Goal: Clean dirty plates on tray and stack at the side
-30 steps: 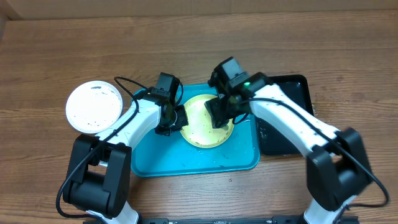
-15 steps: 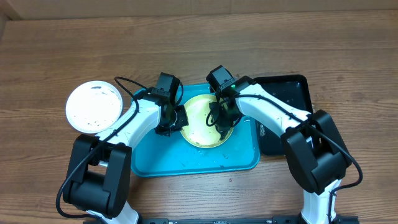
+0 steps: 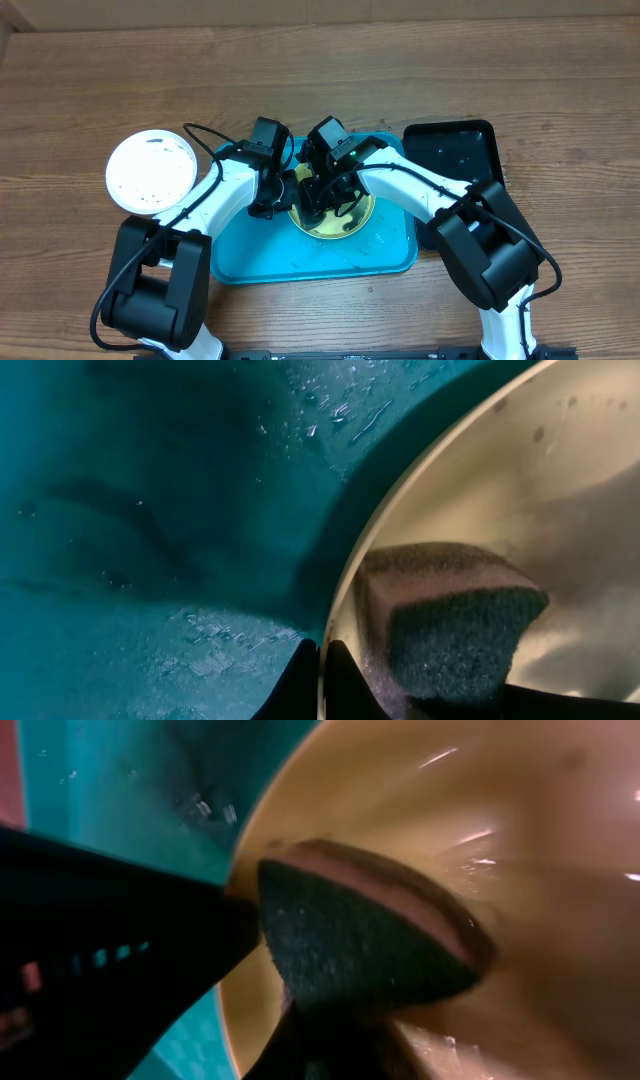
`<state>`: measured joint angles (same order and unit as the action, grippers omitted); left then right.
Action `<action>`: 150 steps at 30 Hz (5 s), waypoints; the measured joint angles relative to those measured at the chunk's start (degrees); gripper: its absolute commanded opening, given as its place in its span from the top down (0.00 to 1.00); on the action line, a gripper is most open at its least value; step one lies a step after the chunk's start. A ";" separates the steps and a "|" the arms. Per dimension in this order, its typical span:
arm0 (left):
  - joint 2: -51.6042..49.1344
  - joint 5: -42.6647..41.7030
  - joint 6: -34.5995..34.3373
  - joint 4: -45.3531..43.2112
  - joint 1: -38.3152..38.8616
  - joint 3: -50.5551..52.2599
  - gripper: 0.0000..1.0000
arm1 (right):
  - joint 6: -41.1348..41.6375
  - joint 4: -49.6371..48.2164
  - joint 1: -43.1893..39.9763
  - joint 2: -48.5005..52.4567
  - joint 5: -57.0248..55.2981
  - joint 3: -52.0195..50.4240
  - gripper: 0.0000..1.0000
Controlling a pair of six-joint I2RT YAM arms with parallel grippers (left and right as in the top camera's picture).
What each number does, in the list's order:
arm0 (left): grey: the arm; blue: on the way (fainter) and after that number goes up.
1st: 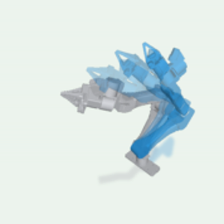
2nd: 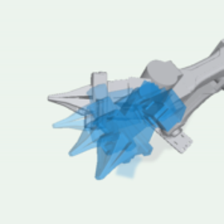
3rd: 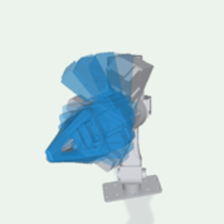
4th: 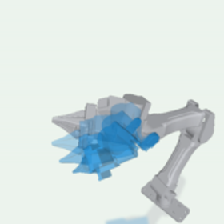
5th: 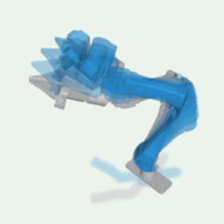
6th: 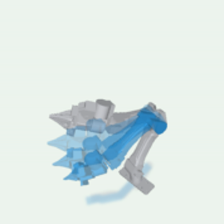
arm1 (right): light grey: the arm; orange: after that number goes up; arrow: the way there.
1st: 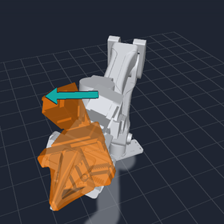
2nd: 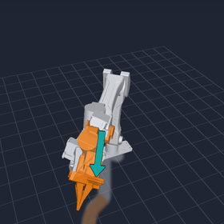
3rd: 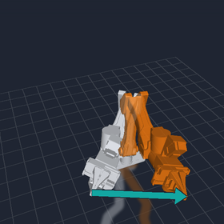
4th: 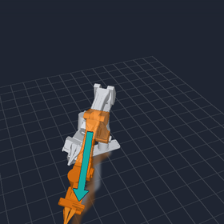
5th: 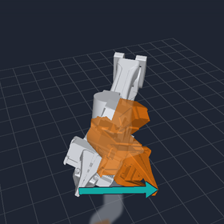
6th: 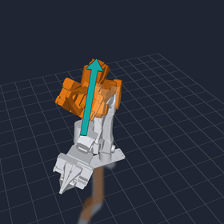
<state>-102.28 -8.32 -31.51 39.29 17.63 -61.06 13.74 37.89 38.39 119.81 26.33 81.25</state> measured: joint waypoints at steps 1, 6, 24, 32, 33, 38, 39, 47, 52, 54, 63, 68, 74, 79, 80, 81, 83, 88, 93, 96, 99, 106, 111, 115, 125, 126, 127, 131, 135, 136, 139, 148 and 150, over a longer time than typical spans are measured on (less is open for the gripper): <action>0.00 -0.04 0.02 0.04 -0.13 0.00 0.96 | 0.00 -0.24 -0.11 0.00 0.44 0.00 0.96; 0.00 -0.13 0.02 -0.13 0.02 0.00 0.96 | -0.22 4.81 -5.16 0.39 2.19 3.91 0.96; 0.00 -0.26 0.00 -0.59 0.02 0.00 0.94 | -8.66 30.99 -31.39 -5.44 -21.66 7.32 0.96; 0.00 -0.24 0.02 -1.22 0.02 0.00 0.91 | -9.16 21.66 -33.38 -5.44 -29.90 -2.34 0.79; 0.00 -0.24 0.00 -1.22 0.02 0.00 0.90 | -9.16 21.27 -33.38 -5.44 -30.29 -2.71 0.74; 0.00 -0.24 -0.11 -1.11 0.02 0.00 0.85 | -9.27 24.37 -33.38 -5.44 -30.53 -1.14 0.64; 0.00 -0.26 -0.13 -0.92 0.02 0.00 0.85 | -9.07 26.12 -33.42 -5.44 -30.23 0.55 0.56; 0.00 -0.24 -0.11 -0.13 0.04 0.00 0.91 | -7.04 29.05 -39.47 -5.57 -29.27 13.49 0.08; 0.00 0.59 -0.13 -0.20 1.31 0.00 0.96 | -6.67 29.62 -47.82 -5.60 -29.31 13.60 0.00; 0.00 1.09 -0.13 -0.31 2.27 0.00 0.96 | -6.45 29.27 -51.08 -5.60 -29.33 13.60 0.00; 0.00 1.31 -0.07 1.38 2.64 -0.46 0.96 | -6.40 25.81 -55.23 -5.60 -29.31 13.60 0.00; -0.09 1.57 0.20 7.91 2.64 -4.98 0.96 | -6.27 24.48 -55.28 -5.60 -29.29 13.60 0.00; -0.13 1.99 0.37 16.13 2.64 -15.91 0.96 | -6.25 24.24 -55.28 -5.60 -29.29 13.60 0.00; -0.17 2.56 0.37 19.15 2.84 -24.76 0.96 | -6.27 24.24 -55.28 -5.60 -29.29 13.60 0.00; -0.17 2.62 0.37 18.97 3.23 -26.60 0.96 | -6.27 24.24 -55.28 -5.60 -29.27 13.60 0.00; -0.17 2.69 0.39 18.84 3.50 -27.28 0.96 | -6.27 24.24 -55.28 -5.60 -29.29 13.60 0.00; -0.17 3.06 0.37 17.75 4.68 -28.96 0.96 | -6.29 24.26 -55.28 -5.60 -29.29 13.60 0.00; -0.17 5.75 0.48 12.15 9.94 -30.32 0.96 | -6.29 24.24 -55.28 -5.60 -29.29 13.60 0.00; -0.17 12.20 0.55 7.39 17.59 -30.34 0.96 | -6.27 24.24 -55.28 -5.60 -29.29 13.60 0.00; -0.17 18.43 1.51 4.70 22.69 -30.36 0.96 | -6.27 24.24 -55.28 -5.60 -29.31 13.60 0.00; -0.17 26.64 3.48 2.36 28.37 -30.36 0.96 | -6.27 24.24 -55.28 -5.60 -29.29 13.60 0.00; -0.17 46.77 11.37 -2.89 39.34 -30.40 0.96 | -6.27 24.22 -55.28 -5.60 -29.29 13.60 0.00; -0.17 61.40 20.70 -9.11 45.40 -30.40 0.96 | -6.29 24.24 -55.28 -5.60 -29.29 13.60 0.00; -0.17 70.05 29.20 -15.69 48.41 -30.47 0.96 | -6.27 24.24 -55.28 -5.60 -29.29 13.60 0.00; -0.17 78.34 41.20 -24.02 50.27 -30.51 0.96 | -6.27 24.24 -55.28 -5.60 -29.29 13.60 0.00; -0.17 78.55 41.62 -24.06 50.27 -30.51 0.96 | -6.27 24.26 -55.28 -5.60 -29.29 13.60 0.00; -0.17 78.73 42.01 -24.09 50.27 -30.51 0.96 | -6.25 24.22 -55.28 -5.60 -29.29 13.60 0.00; -0.17 79.12 42.64 -24.13 50.27 -30.49 0.96 | -6.32 24.26 -55.28 -5.60 -29.29 13.60 0.00; -0.17 79.12 42.64 -24.11 50.27 -30.51 0.96 | -6.27 24.24 -55.28 -5.60 -29.29 13.60 0.00; -0.17 79.03 42.42 -23.80 50.27 -30.51 0.96 | -6.29 24.26 -55.28 -5.60 -29.31 13.60 0.00; -0.17 78.40 41.90 -21.57 50.27 -30.49 0.96 | -6.27 24.20 -55.28 -5.60 -29.29 13.60 0.00; -0.17 75.84 36.06 -18.43 50.21 -30.49 0.96 | -6.27 24.26 -55.28 -5.60 -29.29 13.60 0.00; -0.17 74.82 34.42 -16.76 50.12 -30.49 0.96 | -6.27 24.26 -55.28 -5.60 -29.29 13.60 0.00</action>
<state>-102.45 66.50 2.92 22.52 67.75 -91.55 7.46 62.15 -16.88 114.21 -2.96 94.85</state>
